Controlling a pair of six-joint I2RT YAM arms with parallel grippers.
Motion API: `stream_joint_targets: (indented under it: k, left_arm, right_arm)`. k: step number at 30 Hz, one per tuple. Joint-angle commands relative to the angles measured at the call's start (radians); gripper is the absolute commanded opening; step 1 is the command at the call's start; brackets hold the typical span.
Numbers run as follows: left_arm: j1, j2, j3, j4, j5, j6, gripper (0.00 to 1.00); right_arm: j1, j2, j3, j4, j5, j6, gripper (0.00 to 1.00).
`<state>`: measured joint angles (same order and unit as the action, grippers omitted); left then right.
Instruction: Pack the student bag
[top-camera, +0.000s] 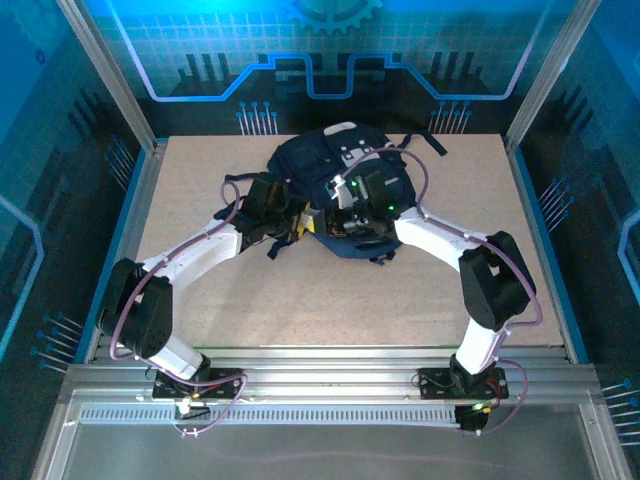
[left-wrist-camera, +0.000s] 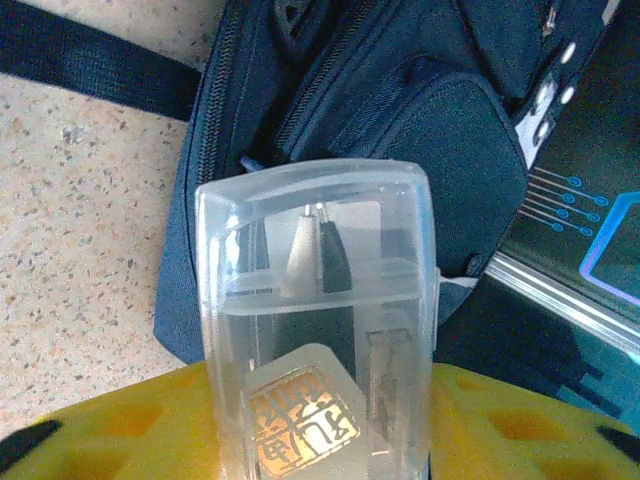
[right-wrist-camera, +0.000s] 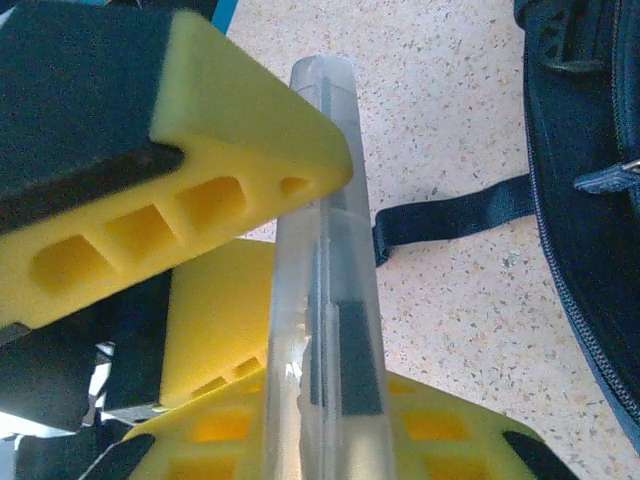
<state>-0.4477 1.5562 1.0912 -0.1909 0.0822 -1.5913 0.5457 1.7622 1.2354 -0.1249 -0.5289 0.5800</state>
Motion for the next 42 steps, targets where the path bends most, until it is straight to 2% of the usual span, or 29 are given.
stream_joint_targets:
  k: [1, 4, 5, 9, 11, 17, 20, 24, 28, 34, 37, 42]
  left_arm:
    - [-0.016, 0.011, 0.014, 0.019, 0.038, 0.012, 0.7]
    - [-0.015, 0.005, 0.03, -0.012, 0.018, 0.048, 0.98]
    - [-0.015, 0.002, 0.039, -0.027, 0.006, 0.069, 0.99]
    - [-0.013, -0.003, 0.084, -0.08, -0.062, 0.213, 0.99]
    - [-0.014, 0.01, 0.108, -0.074, -0.075, 0.34, 0.99]
    - [-0.039, 0.101, 0.163, -0.015, -0.002, 0.651, 0.97]
    - [-0.067, 0.195, 0.269, -0.104, 0.024, 0.801, 0.95]
    - [-0.126, 0.337, 0.471, -0.286, -0.017, 1.029, 0.92]
    - [-0.193, 0.454, 0.64, -0.418, -0.107, 1.218, 0.89]
    - [-0.287, 0.608, 0.836, -0.542, -0.384, 1.484, 0.89]
    - [-0.301, 0.679, 0.906, -0.568, -0.497, 1.554, 0.87]
    - [-0.301, 0.746, 0.93, -0.519, -0.581, 1.638, 0.83]
  right_arm:
    - [-0.017, -0.008, -0.028, 0.058, -0.052, 0.016, 0.1]
    - [-0.031, -0.03, -0.051, 0.067, -0.066, 0.019, 0.08]
    - [-0.039, -0.039, -0.058, 0.061, -0.065, 0.016, 0.08]
    - [-0.087, -0.089, -0.094, 0.016, -0.043, -0.004, 0.1]
    - [-0.132, -0.132, -0.123, -0.016, -0.024, -0.015, 0.1]
    - [-0.308, -0.266, -0.214, -0.103, 0.017, -0.023, 0.11]
    - [-0.412, -0.331, -0.253, -0.149, 0.051, -0.016, 0.11]
    - [-0.554, -0.39, -0.29, -0.202, 0.077, -0.001, 0.11]
    - [-0.689, -0.428, -0.33, -0.214, 0.032, 0.011, 0.11]
    - [-0.803, -0.49, -0.35, -0.255, 0.024, -0.006, 0.1]
    - [-0.83, -0.518, -0.382, -0.257, 0.014, -0.005, 0.1]
    - [-0.832, -0.544, -0.389, -0.259, -0.003, -0.002, 0.09]
